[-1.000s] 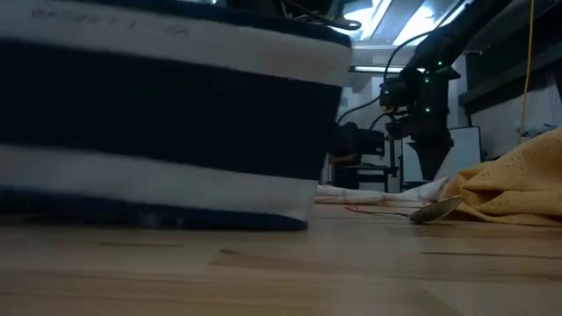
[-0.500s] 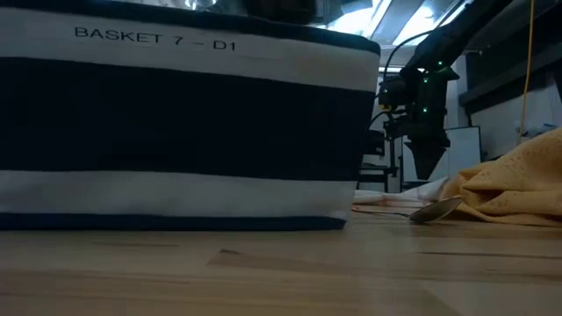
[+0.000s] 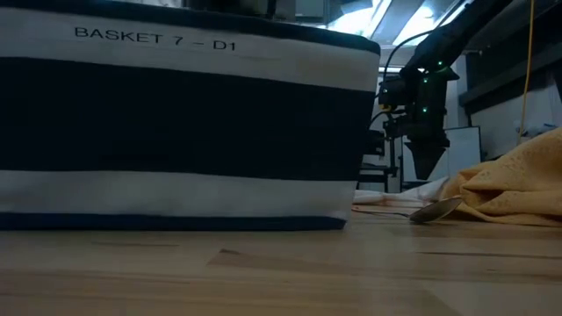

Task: Fold towel
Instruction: Fold the right white patterned towel

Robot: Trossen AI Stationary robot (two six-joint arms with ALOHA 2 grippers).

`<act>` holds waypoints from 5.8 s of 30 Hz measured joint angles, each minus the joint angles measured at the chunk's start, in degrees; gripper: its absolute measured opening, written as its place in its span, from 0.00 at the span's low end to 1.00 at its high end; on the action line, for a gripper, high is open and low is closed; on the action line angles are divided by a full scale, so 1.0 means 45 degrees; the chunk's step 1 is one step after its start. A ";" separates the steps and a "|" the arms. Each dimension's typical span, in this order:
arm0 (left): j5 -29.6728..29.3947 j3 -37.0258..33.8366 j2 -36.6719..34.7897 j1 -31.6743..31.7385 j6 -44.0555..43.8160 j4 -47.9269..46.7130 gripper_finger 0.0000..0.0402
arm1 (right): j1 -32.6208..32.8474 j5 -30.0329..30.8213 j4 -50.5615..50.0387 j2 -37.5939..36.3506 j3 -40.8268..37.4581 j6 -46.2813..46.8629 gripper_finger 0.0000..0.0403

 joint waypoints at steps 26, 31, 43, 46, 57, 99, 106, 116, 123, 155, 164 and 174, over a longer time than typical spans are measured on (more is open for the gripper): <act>-0.6364 -0.3882 0.0000 0.6383 0.4071 0.2673 0.22 | -0.0004 0.0000 0.0323 0.0000 0.0000 0.0495 0.34; -0.6511 -0.3882 0.0000 0.8070 0.5807 0.3676 0.22 | -0.0005 -0.0005 0.0238 0.0000 0.0000 0.1189 0.34; -0.4844 -0.3882 -0.1436 0.8171 0.7094 0.3752 0.22 | 0.1820 0.0233 0.3271 0.0024 -0.2368 0.3165 0.34; -0.4644 -0.3882 -0.2301 0.7639 0.7306 0.3750 0.22 | 0.2615 0.0365 0.4139 0.0009 -0.2944 0.4003 0.34; -0.4596 -0.3882 -0.4707 0.5649 0.6962 0.3852 0.22 | 0.6486 -0.0545 0.5741 0.0002 -0.3303 0.6789 0.34; -0.1852 -0.1997 -0.9268 0.1982 0.9371 0.6507 0.22 | 0.9816 0.7077 -0.3492 -0.6852 0.6701 0.1697 0.34; -0.0863 -0.2535 -0.9356 0.1896 0.5520 0.3999 0.22 | 0.9816 0.6587 -0.5478 -0.9835 0.4101 0.3968 0.34; 0.0337 -0.6307 -0.7689 0.0569 0.4020 0.7618 0.22 | 0.9816 0.4105 0.1063 -1.3954 -0.4166 0.5163 0.34; 0.0337 -0.6953 -0.4571 0.0409 0.5675 1.4339 0.22 | 0.9816 0.3442 0.8366 -1.2823 -0.7830 0.5336 0.34; -0.0380 -0.4062 0.3749 0.0460 0.4977 1.7442 0.22 | 0.9816 0.4775 0.9896 -0.5479 -0.8087 0.7499 0.34; 0.0120 -0.4038 0.3989 -0.0544 0.3209 1.6230 0.22 | 0.9816 0.3947 0.9962 -0.5479 -0.8087 0.7446 0.34; 0.1403 -0.4018 0.3954 -0.2490 0.2676 1.5183 0.22 | 0.9816 0.1622 0.9952 -0.5479 -0.8087 0.7120 0.34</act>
